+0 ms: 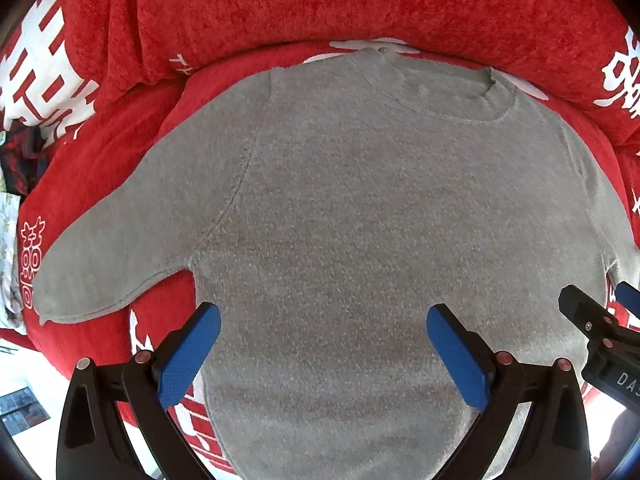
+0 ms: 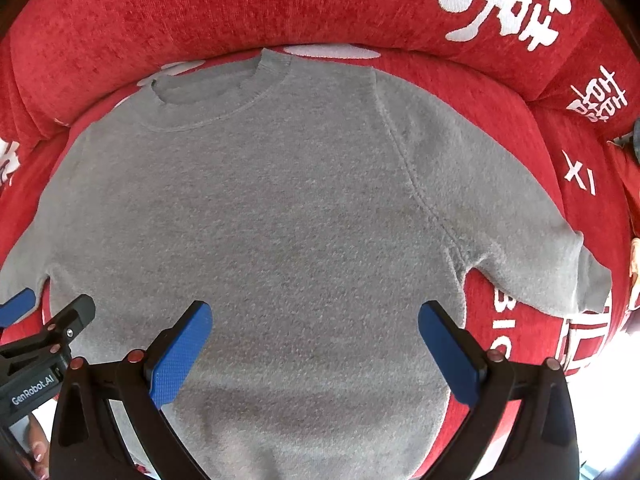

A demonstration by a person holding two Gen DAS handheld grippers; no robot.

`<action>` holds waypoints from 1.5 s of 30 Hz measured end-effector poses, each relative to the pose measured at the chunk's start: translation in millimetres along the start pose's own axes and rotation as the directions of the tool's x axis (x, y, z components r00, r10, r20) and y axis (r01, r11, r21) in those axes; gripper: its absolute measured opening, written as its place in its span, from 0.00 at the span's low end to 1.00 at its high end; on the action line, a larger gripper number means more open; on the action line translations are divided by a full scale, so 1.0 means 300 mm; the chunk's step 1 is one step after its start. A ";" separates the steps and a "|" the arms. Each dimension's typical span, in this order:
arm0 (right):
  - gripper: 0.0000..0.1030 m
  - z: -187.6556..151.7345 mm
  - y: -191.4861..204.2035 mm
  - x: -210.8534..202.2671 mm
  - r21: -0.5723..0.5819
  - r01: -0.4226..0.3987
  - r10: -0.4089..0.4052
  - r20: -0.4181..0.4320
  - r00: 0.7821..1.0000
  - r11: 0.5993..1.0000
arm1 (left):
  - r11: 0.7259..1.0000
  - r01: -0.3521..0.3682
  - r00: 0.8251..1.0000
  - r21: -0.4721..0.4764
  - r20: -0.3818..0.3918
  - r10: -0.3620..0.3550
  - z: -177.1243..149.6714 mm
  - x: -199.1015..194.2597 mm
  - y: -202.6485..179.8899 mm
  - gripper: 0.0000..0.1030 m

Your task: Fold small clothes

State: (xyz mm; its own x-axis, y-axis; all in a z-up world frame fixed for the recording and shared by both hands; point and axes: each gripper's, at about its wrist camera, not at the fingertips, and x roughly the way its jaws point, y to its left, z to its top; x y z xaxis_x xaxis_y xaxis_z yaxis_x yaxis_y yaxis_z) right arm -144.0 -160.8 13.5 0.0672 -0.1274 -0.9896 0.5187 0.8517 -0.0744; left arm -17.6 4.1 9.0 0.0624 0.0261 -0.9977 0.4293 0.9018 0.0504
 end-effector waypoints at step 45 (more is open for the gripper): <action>1.00 0.001 -0.028 -0.022 -0.019 0.001 -0.001 0.000 1.000 1.000 | 0.999 -0.020 1.000 -0.024 0.008 0.021 -0.003 -0.026 -0.047 1.00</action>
State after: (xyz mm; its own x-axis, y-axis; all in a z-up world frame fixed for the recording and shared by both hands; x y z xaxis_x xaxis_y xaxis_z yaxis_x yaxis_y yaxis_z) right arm -148.6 -167.2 20.8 0.0670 -0.1281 -0.9895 0.5029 0.8609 -0.0774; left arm -25.0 -8.4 16.1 0.0782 0.0412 -0.9961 0.4059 0.9113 0.0696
